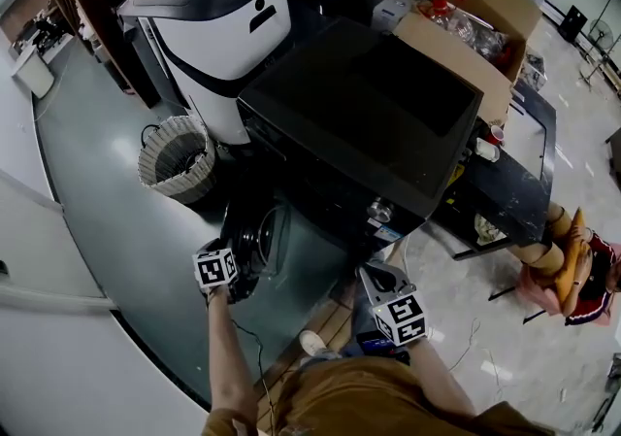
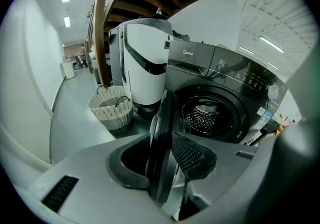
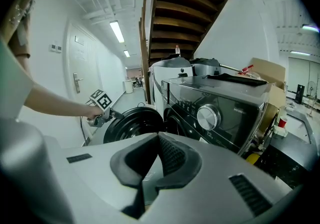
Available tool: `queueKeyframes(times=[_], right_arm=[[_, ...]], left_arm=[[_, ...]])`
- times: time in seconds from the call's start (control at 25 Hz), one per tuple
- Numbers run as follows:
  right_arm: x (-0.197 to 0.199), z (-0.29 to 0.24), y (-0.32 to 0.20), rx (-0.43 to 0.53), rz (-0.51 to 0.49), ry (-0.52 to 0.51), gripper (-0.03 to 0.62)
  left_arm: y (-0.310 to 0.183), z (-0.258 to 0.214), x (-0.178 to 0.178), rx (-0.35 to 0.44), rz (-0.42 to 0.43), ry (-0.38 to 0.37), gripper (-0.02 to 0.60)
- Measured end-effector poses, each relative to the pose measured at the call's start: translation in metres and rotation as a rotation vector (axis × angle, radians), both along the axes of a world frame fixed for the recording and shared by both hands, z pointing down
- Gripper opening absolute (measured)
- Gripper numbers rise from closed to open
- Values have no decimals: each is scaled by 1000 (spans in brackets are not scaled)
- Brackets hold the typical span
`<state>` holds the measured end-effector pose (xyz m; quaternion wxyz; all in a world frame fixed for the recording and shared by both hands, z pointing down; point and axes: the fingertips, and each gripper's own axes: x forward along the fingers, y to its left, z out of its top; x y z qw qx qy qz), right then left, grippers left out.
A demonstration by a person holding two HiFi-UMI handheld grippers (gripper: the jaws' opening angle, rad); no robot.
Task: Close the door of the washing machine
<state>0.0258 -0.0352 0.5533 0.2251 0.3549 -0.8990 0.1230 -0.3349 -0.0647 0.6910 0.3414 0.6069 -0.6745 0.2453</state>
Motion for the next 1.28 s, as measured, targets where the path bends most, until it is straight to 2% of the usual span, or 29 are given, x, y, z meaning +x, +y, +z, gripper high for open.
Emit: queueKeyframes(times=[1.28], right_arm=[[31, 0, 1, 3, 39, -24, 11]], left_arm=[[-11, 4, 90, 29, 67, 75, 143]])
